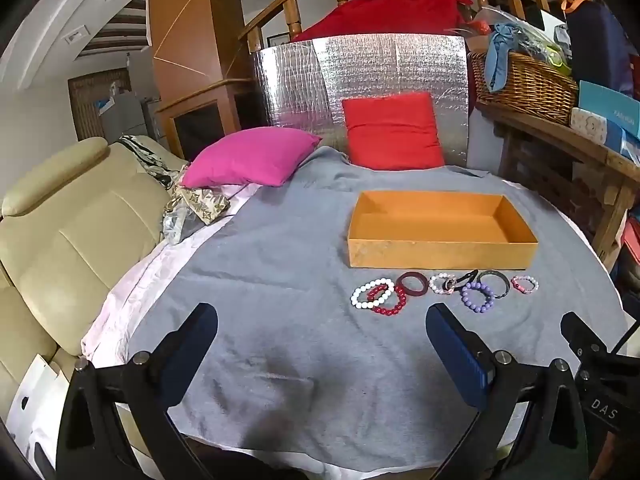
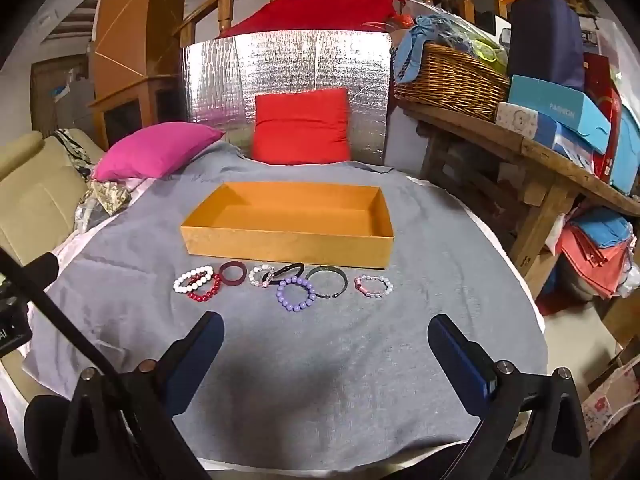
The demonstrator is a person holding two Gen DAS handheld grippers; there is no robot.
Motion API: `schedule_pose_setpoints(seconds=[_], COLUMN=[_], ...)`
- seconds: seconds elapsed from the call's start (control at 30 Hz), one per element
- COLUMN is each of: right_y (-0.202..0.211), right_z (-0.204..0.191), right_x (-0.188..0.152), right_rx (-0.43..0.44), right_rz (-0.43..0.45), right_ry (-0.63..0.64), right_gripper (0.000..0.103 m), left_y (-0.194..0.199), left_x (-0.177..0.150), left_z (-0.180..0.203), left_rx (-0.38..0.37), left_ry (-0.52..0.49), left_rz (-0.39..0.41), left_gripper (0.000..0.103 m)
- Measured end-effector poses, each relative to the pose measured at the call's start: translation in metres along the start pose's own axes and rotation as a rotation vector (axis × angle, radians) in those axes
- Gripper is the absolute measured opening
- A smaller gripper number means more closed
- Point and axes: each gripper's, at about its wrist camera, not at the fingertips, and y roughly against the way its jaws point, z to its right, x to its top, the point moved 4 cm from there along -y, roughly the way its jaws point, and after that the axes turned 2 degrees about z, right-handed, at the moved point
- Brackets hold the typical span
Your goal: Organize jewelry
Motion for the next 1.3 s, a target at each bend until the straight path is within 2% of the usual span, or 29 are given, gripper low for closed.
schedule_pose_setpoints(seconds=[0.8,1.17,1.3], right_y=[-0.011,-0.028,-0.04], right_z=[0.002,0.004,0.009], right_x=[-0.005,-0.006,-0.009], right_rx=[-0.003,-0.003,0.007], right_rz=[-0.025,-0.025,-0.057], right_ry=[-0.007,-0.015,-0.04], right_gripper=[0.103,0.103,0.103], left_y=[-0.015,-0.037,-0.051], left_x=[-0.012,-0.018,-0.021], left_z=[0.009,0.012,0.012], left_rx=[-0.009,-0.019,-0.019], left_ry=[-0.019,-0.02,-0.019], left_rz=[-0.031,-0.072,-0.095], left_gripper=[0.103,0.103,0.103])
